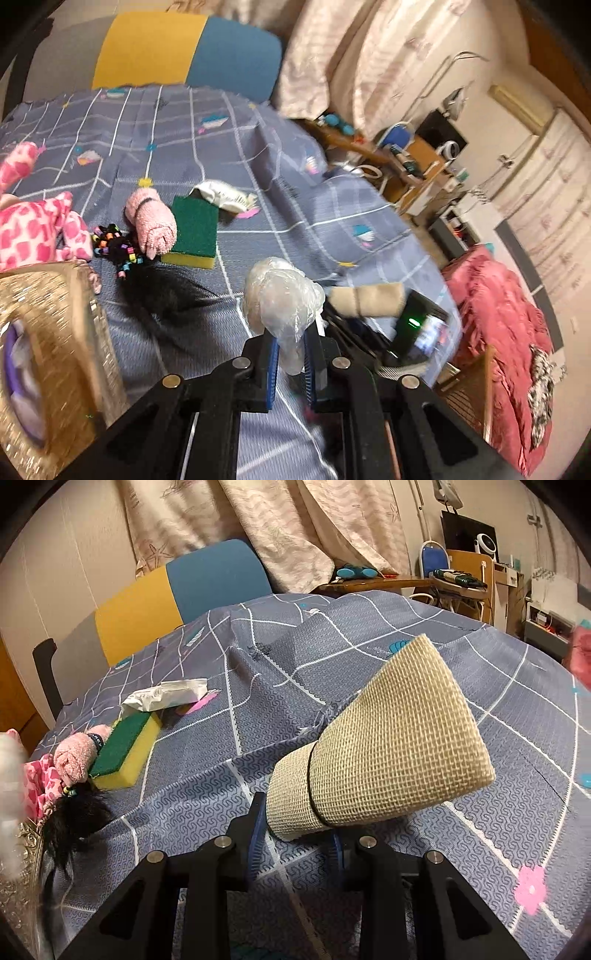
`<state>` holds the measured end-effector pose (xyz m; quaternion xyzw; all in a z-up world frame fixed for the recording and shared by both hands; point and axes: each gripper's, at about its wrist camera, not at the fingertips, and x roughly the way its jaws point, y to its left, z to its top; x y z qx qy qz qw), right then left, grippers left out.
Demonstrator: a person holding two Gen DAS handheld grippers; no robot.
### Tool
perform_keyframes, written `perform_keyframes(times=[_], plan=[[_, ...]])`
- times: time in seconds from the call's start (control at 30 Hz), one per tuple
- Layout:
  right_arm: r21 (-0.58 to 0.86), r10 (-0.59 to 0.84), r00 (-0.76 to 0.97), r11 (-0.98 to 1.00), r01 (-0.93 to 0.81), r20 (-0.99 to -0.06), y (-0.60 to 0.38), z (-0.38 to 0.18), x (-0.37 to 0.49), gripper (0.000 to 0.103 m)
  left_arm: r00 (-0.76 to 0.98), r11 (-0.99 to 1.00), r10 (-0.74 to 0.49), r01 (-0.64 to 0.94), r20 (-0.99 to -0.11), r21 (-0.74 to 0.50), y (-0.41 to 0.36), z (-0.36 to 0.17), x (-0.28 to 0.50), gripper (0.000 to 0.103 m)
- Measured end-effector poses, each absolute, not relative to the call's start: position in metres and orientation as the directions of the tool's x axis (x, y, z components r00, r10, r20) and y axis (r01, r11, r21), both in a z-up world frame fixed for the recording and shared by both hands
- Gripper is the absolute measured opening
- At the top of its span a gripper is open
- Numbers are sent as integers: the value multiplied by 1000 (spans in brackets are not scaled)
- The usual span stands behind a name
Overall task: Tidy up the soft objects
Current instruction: 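Drop the plastic bag into the gold tray with the left tool while the right carries the roll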
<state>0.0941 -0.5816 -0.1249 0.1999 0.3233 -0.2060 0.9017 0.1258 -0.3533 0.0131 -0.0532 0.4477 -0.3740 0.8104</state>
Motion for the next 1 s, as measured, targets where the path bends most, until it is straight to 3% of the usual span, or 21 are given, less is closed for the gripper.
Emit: perform_keyframes(times=[0.3, 0.63, 0.77, 1.0], plan=[[207, -286, 720, 833, 513, -633, -577, -116, 84, 30, 419, 676, -720, 606, -554, -419, -269, 63, 87, 10], [59, -320, 712, 890, 453, -625, -540, -93, 82, 30, 574, 758, -653, 496, -495, -424, -147, 83, 87, 10], [67, -290, 729, 906, 417, -620, -520, -81, 76, 30, 640, 814, -577, 399, -508, -422, -99, 72, 96, 11], [116, -224, 772, 926, 358, -595, -480, -50, 64, 30, 639, 872, -471, 234, -608, -430, -40, 22, 126, 11]])
